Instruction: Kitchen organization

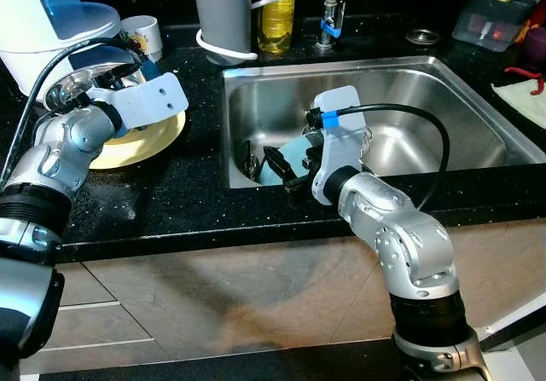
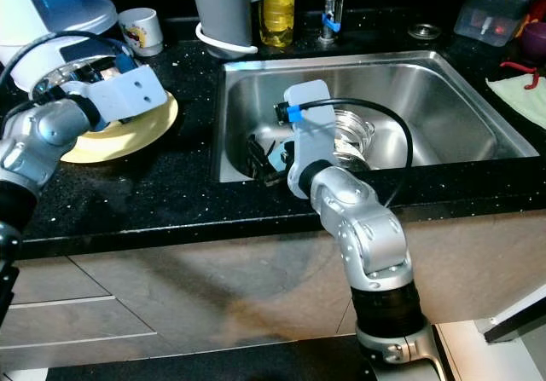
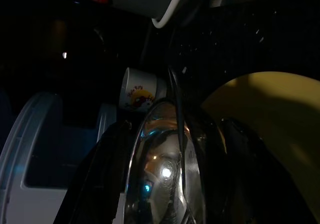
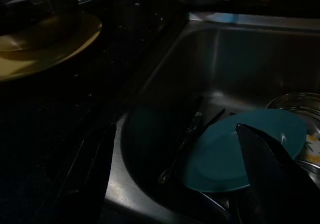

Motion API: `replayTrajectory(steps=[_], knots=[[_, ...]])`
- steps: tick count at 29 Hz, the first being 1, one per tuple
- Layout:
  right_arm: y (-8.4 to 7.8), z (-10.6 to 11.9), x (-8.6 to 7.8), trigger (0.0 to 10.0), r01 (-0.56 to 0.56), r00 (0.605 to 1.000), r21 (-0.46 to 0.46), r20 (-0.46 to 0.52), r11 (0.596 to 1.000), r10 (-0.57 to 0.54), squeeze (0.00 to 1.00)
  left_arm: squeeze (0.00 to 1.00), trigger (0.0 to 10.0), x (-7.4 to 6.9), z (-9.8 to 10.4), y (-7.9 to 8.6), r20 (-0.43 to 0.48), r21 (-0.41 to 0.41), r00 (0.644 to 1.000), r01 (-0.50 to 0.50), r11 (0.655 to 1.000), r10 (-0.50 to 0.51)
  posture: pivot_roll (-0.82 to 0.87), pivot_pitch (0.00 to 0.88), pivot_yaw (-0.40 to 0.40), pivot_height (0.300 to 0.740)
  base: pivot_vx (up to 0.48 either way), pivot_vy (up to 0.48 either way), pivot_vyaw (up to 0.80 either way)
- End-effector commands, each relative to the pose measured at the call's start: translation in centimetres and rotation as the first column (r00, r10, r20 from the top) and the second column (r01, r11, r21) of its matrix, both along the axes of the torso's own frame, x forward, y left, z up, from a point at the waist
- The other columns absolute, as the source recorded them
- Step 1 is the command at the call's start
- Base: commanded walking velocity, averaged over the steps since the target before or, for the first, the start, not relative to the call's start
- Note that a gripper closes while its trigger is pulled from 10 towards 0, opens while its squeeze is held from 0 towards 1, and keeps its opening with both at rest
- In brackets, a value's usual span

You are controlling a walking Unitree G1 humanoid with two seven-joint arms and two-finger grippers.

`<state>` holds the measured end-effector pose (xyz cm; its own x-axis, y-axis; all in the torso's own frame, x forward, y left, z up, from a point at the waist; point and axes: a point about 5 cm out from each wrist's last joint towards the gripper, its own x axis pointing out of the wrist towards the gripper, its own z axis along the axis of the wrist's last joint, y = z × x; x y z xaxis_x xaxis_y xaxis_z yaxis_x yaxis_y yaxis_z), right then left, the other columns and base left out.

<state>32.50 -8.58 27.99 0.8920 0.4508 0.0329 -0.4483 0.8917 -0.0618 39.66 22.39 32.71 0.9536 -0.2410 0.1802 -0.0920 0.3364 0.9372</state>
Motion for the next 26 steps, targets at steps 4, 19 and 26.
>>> replayTrajectory(steps=[4, 19, 26], knots=[[0.3, -0.1, -0.2, 10.0, -0.019, 1.000, -0.006, 0.001, 1.000, 0.019, 0.00, 0.00, 10.0, 0.4, -0.3, -0.4, -0.019, 0.004, 1.000, -0.002, 1.000, 0.002, -0.03, 0.197, 0.031, 0.740, 0.000, 0.000, 0.00], [0.3, -0.1, -0.1, 10.0, -0.021, 1.000, -0.012, 0.003, 1.000, 0.021, 0.00, 0.00, 0.0, 0.7, 0.1, -0.2, -0.004, -0.021, 1.000, 0.000, 1.000, 0.000, -0.04, 0.201, 0.026, 0.740, 0.000, 0.000, 0.00], [0.3, 0.1, -0.1, 10.0, -0.022, 1.000, -0.011, 0.008, 1.000, 0.022, 0.00, 0.00, 0.0, 0.6, 1.1, -0.7, 0.026, -0.021, 0.999, 0.026, 0.999, -0.026, -0.04, 0.201, 0.026, 0.740, 0.000, 0.000, 0.00]])
